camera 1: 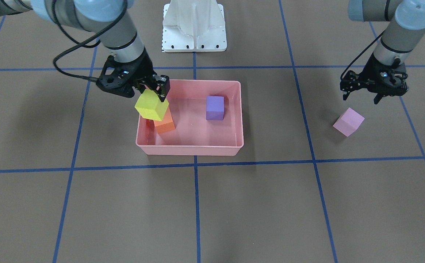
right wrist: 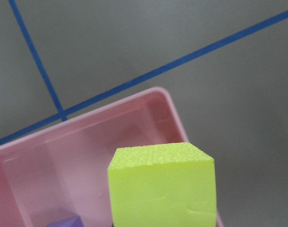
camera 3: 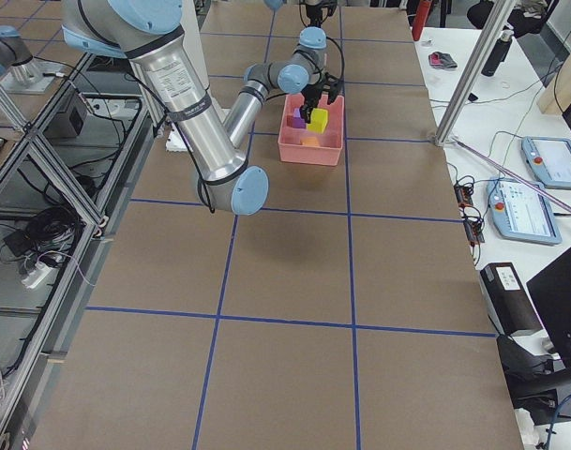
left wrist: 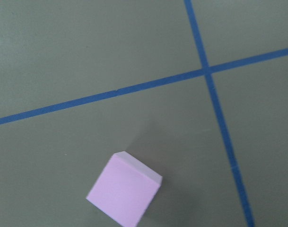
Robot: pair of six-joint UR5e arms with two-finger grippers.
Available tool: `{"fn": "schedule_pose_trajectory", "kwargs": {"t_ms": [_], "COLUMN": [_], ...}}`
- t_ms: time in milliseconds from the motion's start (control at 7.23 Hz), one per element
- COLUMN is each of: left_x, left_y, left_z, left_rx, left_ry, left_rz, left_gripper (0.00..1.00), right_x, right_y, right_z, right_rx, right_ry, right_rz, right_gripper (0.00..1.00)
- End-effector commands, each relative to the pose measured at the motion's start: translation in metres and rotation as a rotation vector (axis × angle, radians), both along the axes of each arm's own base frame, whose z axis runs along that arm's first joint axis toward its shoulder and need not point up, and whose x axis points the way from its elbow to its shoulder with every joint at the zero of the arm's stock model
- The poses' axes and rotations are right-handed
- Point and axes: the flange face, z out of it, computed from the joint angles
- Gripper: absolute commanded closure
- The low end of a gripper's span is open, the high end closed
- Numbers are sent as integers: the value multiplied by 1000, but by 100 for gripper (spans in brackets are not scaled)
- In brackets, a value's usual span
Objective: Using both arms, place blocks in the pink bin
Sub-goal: 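Lower the yellow cube into the pink bin and open the right gripper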
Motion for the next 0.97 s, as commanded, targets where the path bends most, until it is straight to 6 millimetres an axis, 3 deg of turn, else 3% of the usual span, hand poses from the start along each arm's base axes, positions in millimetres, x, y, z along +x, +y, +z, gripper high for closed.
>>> {"fn": "schedule_pose_trajectory", "kwargs": {"t_ms": [0,277,415,691,830], "left_x": [2,12,16,23,27], "left_y": [-5,-4,-8,-19,-24], "left_z": [11,7,7,19,27], "left_rx": [15,15,13,55,65], "left_ry": [17,52,47,21,15], "left_rz": [30,95,95,152,180], "left_gripper": [1,1,1,1,1], "right_x": [-50,-77,-85,-92,-93], "right_y": [43,64,73,76,78], "right_z": [-6,-3,1,7,8], "right_rx": [43,69,69,65,65], "right_ry": [29,54,61,75,76], "right_rz": [-26,-53,-71,-82,-86], "right_gripper": [100,96,66,44,15]}}
